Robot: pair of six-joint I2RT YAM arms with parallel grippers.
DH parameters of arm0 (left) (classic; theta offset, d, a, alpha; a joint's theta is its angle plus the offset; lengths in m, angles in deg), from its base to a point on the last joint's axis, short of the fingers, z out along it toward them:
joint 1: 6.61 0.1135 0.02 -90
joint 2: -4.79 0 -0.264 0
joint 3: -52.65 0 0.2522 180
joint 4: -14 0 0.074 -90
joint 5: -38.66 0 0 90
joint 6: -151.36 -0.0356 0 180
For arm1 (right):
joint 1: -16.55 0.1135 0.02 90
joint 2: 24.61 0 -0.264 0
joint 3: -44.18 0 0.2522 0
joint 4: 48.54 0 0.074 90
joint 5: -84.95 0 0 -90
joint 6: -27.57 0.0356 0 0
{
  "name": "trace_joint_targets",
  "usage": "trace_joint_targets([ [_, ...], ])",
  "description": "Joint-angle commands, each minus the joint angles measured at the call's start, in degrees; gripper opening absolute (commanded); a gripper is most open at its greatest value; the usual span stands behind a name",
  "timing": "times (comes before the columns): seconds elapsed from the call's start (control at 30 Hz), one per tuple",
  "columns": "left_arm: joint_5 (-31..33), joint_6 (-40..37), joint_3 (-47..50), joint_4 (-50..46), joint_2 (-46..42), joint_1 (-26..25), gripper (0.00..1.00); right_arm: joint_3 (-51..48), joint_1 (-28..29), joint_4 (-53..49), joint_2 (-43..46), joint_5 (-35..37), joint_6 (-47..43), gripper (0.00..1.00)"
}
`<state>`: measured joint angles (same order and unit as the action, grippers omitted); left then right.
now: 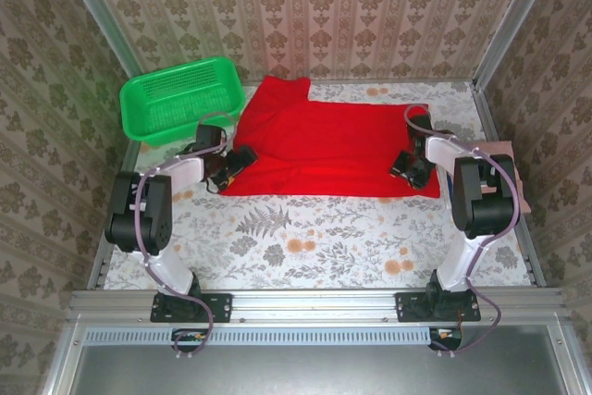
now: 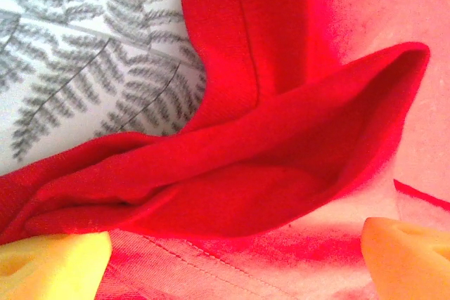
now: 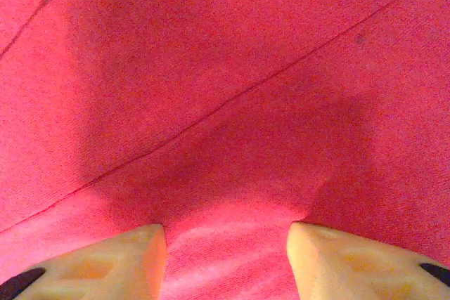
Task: Fold and stack the t-shirts
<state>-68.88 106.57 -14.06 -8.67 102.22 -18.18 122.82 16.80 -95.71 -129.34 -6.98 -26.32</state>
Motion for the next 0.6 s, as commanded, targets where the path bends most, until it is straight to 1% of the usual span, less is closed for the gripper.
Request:
trace_joint_targets([
  [0.0, 1.9, -1.5, 6.3, -8.5, -2.7, 0.7, 0.95, -5.1, -0.6, -4.8, 1.8, 0.5, -0.4, 0.52],
  [0.27, 2.2, -0.4, 18.6, -14.4, -17.5, 0.4, 0.95, -16.2, -0.5, -7.1, 11.1, -0.2, 0.5, 0.52],
  [0.43, 1.7, 0.4, 22.8, -18.4, -24.1, 0.4, 0.95, -21.9, -0.5, -8.5, 15.7, -1.3, 2.5, 0.52],
  [0.57, 2.2, 1.2, 23.7, -21.0, -29.7, 0.3, 0.95, -21.9, -0.5, -9.8, 18.4, -1.2, 2.0, 0.52],
])
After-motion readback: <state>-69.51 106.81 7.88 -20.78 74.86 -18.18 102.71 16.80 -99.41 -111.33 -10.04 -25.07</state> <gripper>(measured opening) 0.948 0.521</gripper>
